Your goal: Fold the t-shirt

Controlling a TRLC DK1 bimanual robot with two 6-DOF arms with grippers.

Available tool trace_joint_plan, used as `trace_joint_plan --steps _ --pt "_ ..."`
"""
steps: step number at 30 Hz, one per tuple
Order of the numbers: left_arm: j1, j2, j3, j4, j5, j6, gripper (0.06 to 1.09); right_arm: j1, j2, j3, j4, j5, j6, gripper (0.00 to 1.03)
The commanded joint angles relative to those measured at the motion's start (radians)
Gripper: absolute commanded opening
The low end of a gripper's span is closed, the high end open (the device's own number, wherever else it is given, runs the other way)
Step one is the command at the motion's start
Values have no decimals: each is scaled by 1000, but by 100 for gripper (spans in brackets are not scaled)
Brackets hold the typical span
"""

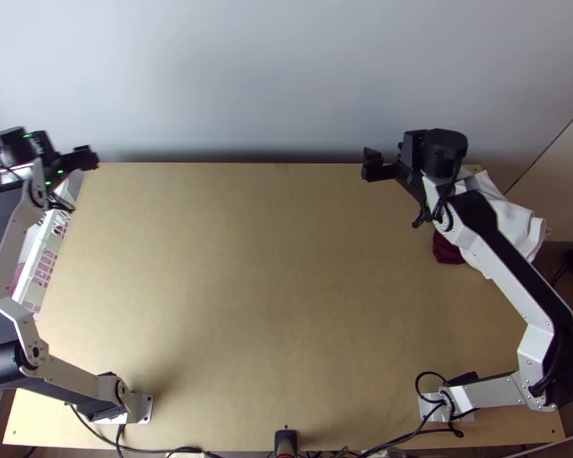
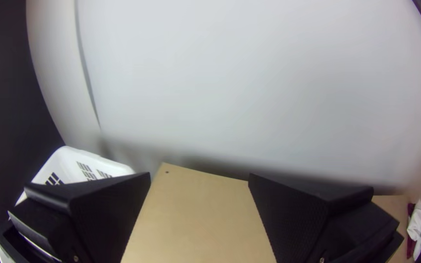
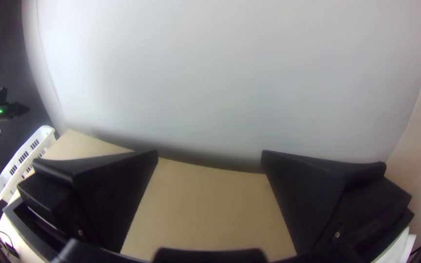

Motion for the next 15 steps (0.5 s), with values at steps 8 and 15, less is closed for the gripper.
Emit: trace_joint_plan --steps 8,15 --pt "379 174 31 74 11 84 104 55 -36 -104 -17 9 2 99" --pt "520 372 101 166 108 5 97 61 9 -83 -63 41 -37 99"
